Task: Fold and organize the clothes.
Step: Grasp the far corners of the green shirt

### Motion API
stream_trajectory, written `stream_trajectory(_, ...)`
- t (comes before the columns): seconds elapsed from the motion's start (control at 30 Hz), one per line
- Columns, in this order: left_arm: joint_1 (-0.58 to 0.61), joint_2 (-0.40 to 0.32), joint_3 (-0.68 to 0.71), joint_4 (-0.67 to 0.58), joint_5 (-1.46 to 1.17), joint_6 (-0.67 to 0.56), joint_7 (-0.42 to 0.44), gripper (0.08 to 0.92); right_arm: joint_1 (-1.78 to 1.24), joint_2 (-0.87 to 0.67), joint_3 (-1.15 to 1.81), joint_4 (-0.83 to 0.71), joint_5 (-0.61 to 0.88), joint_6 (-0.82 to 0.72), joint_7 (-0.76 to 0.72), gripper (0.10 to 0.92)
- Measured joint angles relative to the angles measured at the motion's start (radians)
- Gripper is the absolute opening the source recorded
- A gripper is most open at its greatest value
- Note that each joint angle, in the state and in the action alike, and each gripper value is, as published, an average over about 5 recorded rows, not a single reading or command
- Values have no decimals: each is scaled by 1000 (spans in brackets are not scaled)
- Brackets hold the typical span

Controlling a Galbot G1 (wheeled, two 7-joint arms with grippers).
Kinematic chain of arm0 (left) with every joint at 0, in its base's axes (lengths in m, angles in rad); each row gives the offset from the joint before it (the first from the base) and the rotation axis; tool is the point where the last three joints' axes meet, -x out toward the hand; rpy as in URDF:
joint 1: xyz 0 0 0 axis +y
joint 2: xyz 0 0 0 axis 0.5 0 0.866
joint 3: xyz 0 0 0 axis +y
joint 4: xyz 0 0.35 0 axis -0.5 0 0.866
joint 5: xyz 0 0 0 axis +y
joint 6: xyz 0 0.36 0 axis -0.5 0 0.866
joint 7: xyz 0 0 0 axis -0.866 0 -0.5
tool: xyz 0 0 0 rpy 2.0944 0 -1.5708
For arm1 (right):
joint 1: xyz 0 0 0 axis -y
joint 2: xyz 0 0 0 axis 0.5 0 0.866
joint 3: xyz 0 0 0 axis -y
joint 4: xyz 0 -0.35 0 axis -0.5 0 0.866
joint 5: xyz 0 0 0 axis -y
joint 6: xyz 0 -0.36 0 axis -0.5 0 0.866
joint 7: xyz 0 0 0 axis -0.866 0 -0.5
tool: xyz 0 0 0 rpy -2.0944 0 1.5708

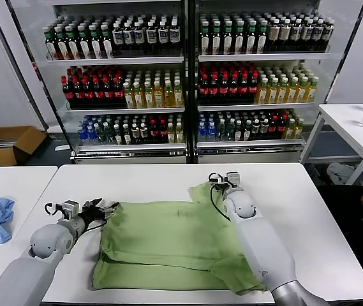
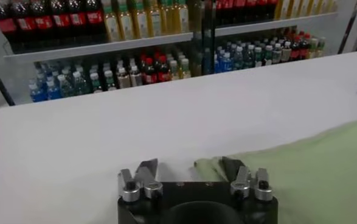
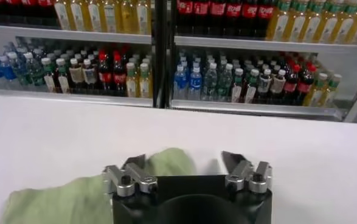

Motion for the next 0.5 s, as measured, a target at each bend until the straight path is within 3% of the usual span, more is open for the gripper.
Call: stream_trajectory(0.5,-12,-10,-3,35,-3,-16,45,151,-30,-4,-5,22,-14,16,-20,204)
